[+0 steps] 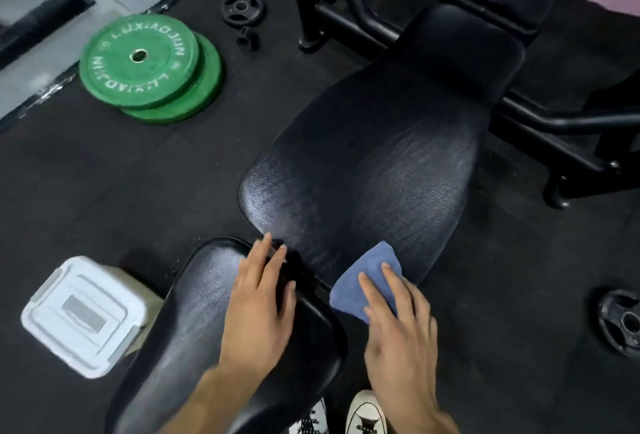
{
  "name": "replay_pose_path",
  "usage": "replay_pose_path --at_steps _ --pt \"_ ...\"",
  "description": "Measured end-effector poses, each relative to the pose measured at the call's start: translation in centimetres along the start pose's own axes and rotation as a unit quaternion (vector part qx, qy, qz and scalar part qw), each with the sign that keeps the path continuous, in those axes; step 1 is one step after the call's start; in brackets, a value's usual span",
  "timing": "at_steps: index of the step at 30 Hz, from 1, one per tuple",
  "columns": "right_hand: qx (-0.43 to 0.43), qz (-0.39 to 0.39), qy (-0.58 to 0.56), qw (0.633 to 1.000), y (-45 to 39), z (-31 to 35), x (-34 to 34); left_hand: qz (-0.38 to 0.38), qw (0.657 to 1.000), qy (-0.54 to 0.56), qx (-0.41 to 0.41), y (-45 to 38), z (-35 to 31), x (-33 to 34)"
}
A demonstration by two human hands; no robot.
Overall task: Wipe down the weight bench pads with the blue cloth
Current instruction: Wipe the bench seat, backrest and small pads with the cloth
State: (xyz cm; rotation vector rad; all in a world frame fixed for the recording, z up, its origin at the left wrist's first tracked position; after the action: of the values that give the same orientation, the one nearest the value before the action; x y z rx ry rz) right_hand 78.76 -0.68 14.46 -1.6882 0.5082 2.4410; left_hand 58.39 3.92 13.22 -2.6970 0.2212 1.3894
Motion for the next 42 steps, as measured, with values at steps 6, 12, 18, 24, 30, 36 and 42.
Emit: replay_pose_path --at_steps 6,12,18,24,30,36,42 --pt "-0.106 0.028 0.080 0.991 -2.5 2.8 1.2 0.005 0.991 -0.106 -0.076 7.4 0.3 0.5" --pt "-0.166 0.094 0.138 0.972 -6.6 6.3 3.4 0.036 0.983 -0.163 -0.078 7.4 -0.3 1.4" --pt "-0.139 0.152 0.172 0.963 -13.2 15.5 4.3 0.056 0.984 -0.153 -0.074 7.6 0.1 1.0" --pt "-0.205 0.108 0.209 0.950 -12.2 14.9 3.9 0.092 0.982 -0.148 -0.069 7.9 0.2 -0.1" --pt "-0.227 0.096 0.140 0.959 -6.1 5.5 1.5 0.092 0.985 -0.124 -0.079 7.9 -0.1 -0.4" --pt "-0.144 0.094 -0.073 0.982 -1.1 5.2 -1.3 0.061 0.991 -0.074 -0.097 9.2 -0.4 -2.4" --pt "-0.297 0.089 0.027 0.950 4.4 6.4 2.1 0.017 0.978 -0.095 -0.185 14.9 2.3 -3.6"
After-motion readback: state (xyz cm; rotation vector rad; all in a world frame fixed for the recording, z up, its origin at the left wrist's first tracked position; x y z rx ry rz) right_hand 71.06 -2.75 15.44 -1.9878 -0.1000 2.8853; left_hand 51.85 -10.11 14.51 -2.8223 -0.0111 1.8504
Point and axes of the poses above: each hand's wrist, its own y-axis away from the middle knuckle, its own x-axis out of the palm, z = x × y, the point moved 1 cm from there along -y, towards the middle knuckle, and after that the axes turned 10 degrees about x, right-handed, at the moved point
